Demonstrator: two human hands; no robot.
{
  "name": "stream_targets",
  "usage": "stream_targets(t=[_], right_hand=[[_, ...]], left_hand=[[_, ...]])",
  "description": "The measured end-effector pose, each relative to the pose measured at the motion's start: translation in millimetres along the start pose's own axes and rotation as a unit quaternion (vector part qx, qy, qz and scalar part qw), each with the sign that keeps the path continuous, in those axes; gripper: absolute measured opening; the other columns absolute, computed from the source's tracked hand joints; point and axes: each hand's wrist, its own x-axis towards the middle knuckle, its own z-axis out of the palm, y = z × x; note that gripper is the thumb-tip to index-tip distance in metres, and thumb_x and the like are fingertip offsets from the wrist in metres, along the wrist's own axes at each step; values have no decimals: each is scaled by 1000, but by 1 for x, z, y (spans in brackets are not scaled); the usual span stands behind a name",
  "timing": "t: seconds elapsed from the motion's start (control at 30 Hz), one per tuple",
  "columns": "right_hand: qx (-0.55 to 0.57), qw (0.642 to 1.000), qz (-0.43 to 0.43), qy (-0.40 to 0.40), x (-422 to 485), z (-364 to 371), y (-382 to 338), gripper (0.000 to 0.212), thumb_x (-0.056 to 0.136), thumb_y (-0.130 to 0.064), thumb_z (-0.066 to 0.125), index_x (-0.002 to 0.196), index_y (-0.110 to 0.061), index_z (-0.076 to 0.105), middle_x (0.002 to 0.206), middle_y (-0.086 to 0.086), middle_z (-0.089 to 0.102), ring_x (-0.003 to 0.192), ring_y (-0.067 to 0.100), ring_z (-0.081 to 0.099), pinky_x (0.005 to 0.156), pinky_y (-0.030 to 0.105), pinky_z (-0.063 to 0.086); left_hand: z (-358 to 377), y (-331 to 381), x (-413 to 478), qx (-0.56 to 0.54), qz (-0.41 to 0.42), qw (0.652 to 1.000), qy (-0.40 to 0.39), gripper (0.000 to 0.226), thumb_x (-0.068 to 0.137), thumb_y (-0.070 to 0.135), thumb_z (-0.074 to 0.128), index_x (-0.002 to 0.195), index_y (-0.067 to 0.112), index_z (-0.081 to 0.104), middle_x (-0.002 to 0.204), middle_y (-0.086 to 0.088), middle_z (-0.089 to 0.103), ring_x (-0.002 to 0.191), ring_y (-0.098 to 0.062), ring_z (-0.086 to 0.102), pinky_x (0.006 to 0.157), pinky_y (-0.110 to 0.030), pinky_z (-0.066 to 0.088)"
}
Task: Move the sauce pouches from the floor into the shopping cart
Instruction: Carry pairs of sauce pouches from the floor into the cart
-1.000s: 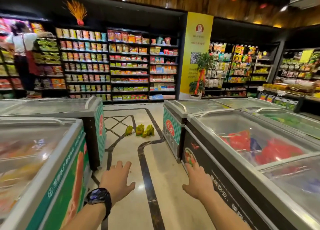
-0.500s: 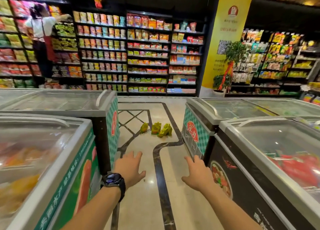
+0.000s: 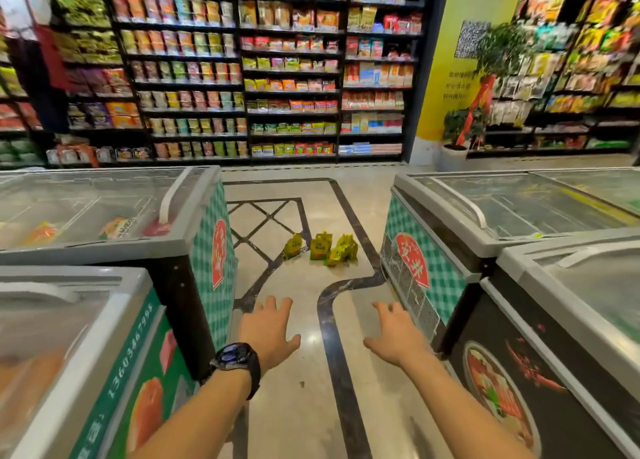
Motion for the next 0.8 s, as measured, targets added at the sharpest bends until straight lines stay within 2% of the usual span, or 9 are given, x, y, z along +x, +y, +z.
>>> stream_targets(t=[0.17, 0.33, 0.43, 0.5, 0.67, 0.8], right_hand=[[38, 999, 8, -16, 146, -6, -4, 83, 82, -48, 66, 150, -23, 25, 148, 8, 35, 135, 29, 39, 105, 43, 43], [73, 996, 20, -56, 254, -3, -13, 79, 81, -47, 68, 146, -23, 30, 144, 9, 36, 132, 29, 42, 102, 43, 45], [70, 995, 25, -71, 325, 2, -18, 86, 79, -48, 69, 149, -22, 28, 147, 9, 35, 134, 29, 40, 103, 42, 44], [68, 995, 31, -71, 374, 2, -25, 87, 79, -47, 69, 150, -20, 26, 148, 9, 34, 136, 29, 39, 105, 42, 43], [36, 996, 29, -74, 505, -11, -53, 75, 83, -42, 65, 146, -19, 30, 142, 10, 36, 133, 33, 40, 102, 42, 45], [54, 995, 48, -71, 599, -31, -83, 75, 85, -40, 65, 148, -21, 30, 142, 7, 37, 129, 28, 44, 99, 41, 47]], left_hand=[[-5, -30, 132, 11, -27, 999, -22, 69, 91, 59, 49, 147, 24, 30, 134, -9, 49, 118, -31, 55, 89, -42, 53], [-8, -65, 231, 14, -54, 998, -40, 69, 93, 59, 48, 149, 24, 29, 138, -7, 50, 119, -28, 56, 94, -41, 53], [-8, -84, 303, 3, -64, 997, -45, 68, 93, 59, 49, 148, 22, 31, 132, -7, 51, 115, -27, 58, 93, -42, 54], [-6, -97, 357, 0, -59, 997, -56, 68, 93, 58, 49, 147, 22, 30, 133, -8, 49, 116, -29, 57, 92, -42, 54], [-5, -140, 504, -26, -35, 998, -52, 73, 92, 60, 48, 151, 23, 26, 141, -10, 45, 123, -32, 53, 93, -41, 52], [-8, -174, 611, -21, -30, 997, -71, 76, 91, 64, 44, 151, 23, 26, 142, -9, 46, 122, -30, 54, 95, -42, 52]])
